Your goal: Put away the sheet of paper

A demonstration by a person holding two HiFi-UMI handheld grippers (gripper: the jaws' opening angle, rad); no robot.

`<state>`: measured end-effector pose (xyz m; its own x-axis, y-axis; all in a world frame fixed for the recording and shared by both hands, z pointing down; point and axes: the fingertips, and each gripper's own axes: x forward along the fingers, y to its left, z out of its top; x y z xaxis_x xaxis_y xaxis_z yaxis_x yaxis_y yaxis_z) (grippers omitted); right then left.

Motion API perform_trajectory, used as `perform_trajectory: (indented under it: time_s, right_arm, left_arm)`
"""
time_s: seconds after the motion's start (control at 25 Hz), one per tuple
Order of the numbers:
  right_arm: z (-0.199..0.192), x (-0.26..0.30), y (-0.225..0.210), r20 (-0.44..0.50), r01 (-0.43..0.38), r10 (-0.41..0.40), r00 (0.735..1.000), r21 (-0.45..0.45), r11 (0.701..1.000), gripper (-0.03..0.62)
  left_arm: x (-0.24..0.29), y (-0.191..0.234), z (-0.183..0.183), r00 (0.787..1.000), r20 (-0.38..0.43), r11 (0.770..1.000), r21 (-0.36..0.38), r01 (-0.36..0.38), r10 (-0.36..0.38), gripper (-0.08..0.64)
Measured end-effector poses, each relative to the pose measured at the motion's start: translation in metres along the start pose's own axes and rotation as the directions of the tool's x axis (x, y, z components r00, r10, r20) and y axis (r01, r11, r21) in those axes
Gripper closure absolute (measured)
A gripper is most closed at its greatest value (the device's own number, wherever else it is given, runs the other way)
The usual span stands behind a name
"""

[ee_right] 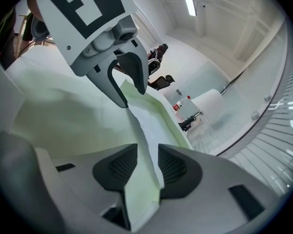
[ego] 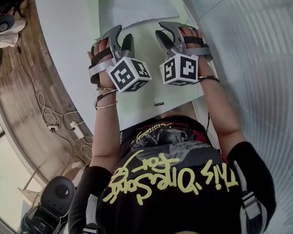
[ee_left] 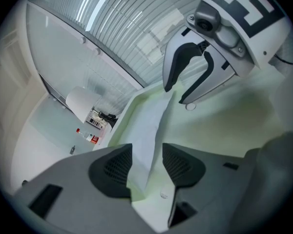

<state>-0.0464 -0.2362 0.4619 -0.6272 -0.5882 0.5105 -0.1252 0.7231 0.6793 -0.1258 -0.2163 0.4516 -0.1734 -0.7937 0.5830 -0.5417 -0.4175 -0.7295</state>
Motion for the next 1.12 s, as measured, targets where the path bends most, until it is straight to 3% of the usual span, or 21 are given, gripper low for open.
perform_trajectory:
  time_s: [0.6, 1.12]
  right_arm:
    - [0.009, -0.024, 0.009, 0.034, 0.021, -0.024, 0.999, 0.085, 0.996, 0.471]
    - [0.031, -0.069, -0.001, 0.102, 0.057, -0.077, 0.992, 0.187, 0.981, 0.471]
  left_arm:
    - [-0.027, -0.004, -0.004, 0.999, 0.034, 0.993, -0.114, -0.008, 0.012, 0.365]
    - [-0.070, 0.001, 0.005, 0.994, 0.094, 0.968, -0.249, -0.027, 0.052, 0.365]
